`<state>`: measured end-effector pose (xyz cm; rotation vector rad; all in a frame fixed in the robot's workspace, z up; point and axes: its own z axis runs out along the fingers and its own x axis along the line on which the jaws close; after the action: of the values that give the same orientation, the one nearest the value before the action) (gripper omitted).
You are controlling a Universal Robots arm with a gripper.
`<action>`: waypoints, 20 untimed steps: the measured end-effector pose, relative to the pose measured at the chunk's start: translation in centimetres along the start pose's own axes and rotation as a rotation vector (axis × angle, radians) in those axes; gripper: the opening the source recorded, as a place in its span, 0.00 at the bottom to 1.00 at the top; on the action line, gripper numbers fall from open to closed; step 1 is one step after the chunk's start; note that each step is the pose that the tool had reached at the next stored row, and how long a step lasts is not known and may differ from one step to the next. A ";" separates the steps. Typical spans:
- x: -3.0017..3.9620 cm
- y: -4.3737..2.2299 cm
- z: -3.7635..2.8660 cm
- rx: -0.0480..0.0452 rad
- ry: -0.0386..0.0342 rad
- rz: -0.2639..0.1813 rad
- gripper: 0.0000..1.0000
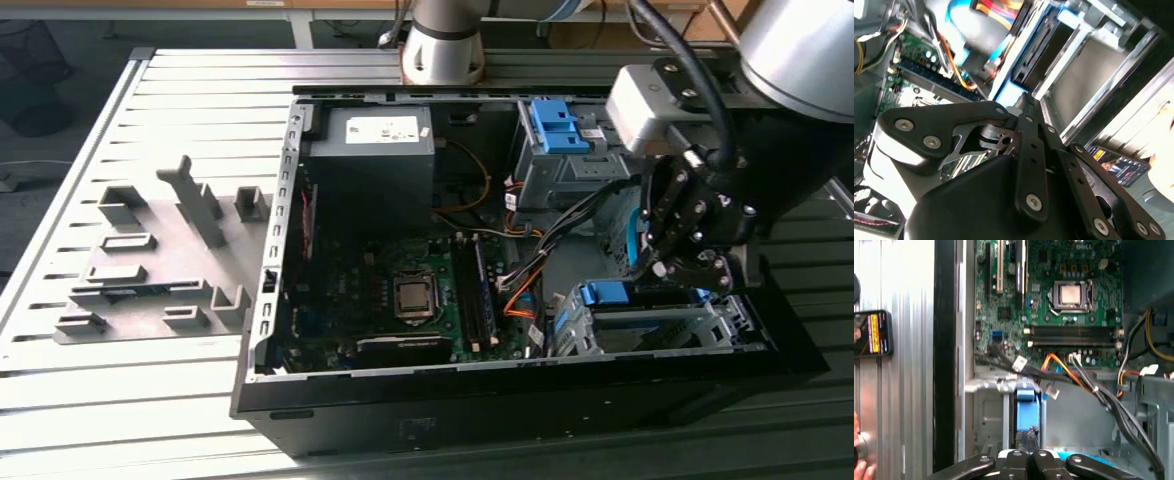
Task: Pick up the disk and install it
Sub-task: 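Insert the first disk wire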
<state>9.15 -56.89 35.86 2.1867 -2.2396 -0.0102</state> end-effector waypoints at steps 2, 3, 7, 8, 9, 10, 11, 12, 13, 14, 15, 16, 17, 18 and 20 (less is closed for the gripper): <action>-0.02 -0.92 0.01 -0.0001 0.0000 0.000 0.11; -0.03 -1.32 0.02 -0.0002 0.0001 0.000 0.11; -0.16 -2.04 0.02 -0.0007 0.0000 0.000 0.11; -0.22 -2.10 -0.02 -0.0008 0.0002 0.000 0.11; -0.30 -2.14 -0.06 -0.0008 0.0001 0.000 0.11; -0.40 -2.18 -0.11 -0.0008 0.0001 0.000 0.11; -0.52 -2.24 -0.14 -0.0007 0.0001 0.000 0.11; -0.68 -2.31 -0.16 -0.0007 0.0001 0.000 0.11; -0.86 -2.40 -0.16 -0.0008 0.0000 0.000 0.11; -1.03 -2.49 -0.16 -0.0008 0.0000 0.000 0.11; -1.18 -2.55 -0.16 -0.0008 0.0000 0.000 0.11; -1.32 -2.61 -0.16 -0.0008 0.0000 0.000 0.11; -1.45 -2.66 -0.18 -0.0007 -0.0001 0.000 0.11; -1.54 -2.70 -0.21 -0.0008 0.0001 0.000 0.11; -1.67 -2.74 -0.30 -0.0007 0.0001 0.000 0.11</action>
<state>11.93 -55.29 36.12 2.1862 -2.2392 -0.0109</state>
